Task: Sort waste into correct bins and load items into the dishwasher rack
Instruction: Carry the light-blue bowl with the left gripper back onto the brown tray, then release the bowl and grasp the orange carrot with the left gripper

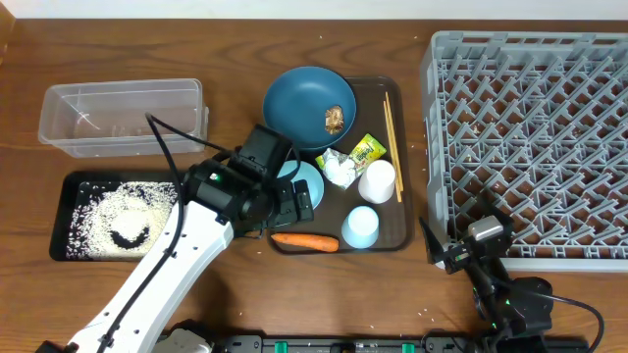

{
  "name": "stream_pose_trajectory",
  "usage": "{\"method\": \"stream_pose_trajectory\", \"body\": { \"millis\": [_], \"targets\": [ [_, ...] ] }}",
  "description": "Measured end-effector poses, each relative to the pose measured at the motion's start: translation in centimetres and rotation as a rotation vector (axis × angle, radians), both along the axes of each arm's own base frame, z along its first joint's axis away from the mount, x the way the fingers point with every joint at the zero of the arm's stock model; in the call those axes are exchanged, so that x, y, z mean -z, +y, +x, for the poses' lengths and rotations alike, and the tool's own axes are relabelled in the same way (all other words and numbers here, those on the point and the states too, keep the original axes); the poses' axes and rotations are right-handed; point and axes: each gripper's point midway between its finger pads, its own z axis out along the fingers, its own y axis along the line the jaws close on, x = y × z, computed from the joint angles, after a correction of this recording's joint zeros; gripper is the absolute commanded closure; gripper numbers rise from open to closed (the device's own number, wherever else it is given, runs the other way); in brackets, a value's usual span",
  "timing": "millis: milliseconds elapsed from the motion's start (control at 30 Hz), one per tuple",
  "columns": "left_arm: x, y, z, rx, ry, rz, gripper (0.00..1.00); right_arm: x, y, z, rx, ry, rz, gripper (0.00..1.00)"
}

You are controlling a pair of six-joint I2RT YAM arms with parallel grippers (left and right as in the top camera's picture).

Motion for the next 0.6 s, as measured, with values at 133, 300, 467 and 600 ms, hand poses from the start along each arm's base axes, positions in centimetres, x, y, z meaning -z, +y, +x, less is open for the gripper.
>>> {"method": "stream_pose_trajectory", "body": {
  "millis": [133, 300, 467, 600],
  "targets": [
    [1.7, 0.2, -1.4, -0.173, 0.105, -0.016, 0.02, 0.0, 0.0, 0.0, 0.0, 0.0, 0.0, 0.01],
    [5.8, 0.5, -3.0, -0.451, 0.211, -0.017, 0.02, 0.0, 0.0, 0.0, 0.0, 0.0, 0.0, 0.01],
    [8.3, -1.7, -2.1, -0.512, 0.16, -0.103, 0.02, 0.0, 0.0, 0.0, 0.0, 0.0, 0.0, 0.01],
    [8.7, -2.7, -2.3, -0.523, 0.127, -0.103, 0.02, 0.0, 0.0, 0.0, 0.0, 0.0, 0.0, 0.01]
  ]
}}
